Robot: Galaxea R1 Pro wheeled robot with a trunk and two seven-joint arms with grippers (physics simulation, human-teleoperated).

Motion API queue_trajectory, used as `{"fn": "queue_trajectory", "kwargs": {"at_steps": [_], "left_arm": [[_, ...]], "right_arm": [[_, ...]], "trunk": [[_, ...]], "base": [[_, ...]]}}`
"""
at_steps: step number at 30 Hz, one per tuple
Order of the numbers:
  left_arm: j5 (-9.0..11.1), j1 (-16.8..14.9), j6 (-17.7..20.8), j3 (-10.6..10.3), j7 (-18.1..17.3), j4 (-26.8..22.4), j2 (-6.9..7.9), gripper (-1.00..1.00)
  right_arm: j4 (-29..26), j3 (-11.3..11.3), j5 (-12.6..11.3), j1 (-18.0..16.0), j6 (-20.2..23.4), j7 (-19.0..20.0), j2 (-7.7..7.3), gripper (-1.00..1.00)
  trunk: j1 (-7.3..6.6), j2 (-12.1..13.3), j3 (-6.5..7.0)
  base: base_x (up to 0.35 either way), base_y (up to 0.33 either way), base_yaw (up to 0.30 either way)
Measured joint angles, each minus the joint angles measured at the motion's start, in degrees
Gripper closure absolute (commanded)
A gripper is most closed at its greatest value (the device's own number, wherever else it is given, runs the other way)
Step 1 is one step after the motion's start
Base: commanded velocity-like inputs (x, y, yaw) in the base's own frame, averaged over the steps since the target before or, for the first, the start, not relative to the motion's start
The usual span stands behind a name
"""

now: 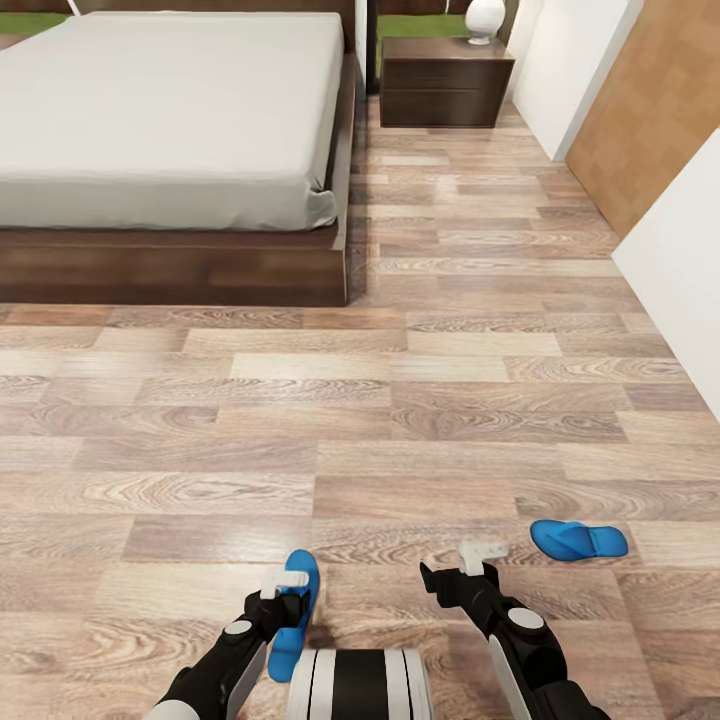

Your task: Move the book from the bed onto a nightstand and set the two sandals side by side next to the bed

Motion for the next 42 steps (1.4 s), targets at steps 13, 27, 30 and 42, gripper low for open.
{"fn": "queue_trajectory", "kwargs": {"at_steps": [13, 27, 30, 42], "left_arm": [[0.00, 0.02, 0.00, 0.00, 0.00, -0.24, 0.00, -1.00], [0.00, 0.01, 0.00, 0.00, 0.00, -0.29, -0.03, -1.00], [0.00, 0.00, 0.00, 0.00, 0.00, -0.38, -0.05, -1.00], [0.00, 0.03, 0.00, 0.00, 0.00, -0.68, -0.02, -1.00]], "right_arm": [[-0.59, -0.08, 0.09, 0.00, -0.08, -0.01, -0.06, -1.00], [-6.75, -0.02, 0.07, 3.55, -0.12, -0.01, 0.06, -1.00], [-7.45, -0.01, 0.07, 4.71, -0.13, -0.01, 0.11, -1.00], [-8.57, 0.04, 0.02, 6.57, -0.21, 0.03, 0.31, -1.00]], "trunk": [[0.05, -0.03, -0.45], [0.05, -0.03, -0.45], [0.05, -0.03, -0.45], [0.05, -0.03, -0.45]], "base": [[0.000, 0.000, 0.000], [0.000, 0.000, 0.000], [0.000, 0.000, 0.000], [0.000, 0.000, 0.000]]}}
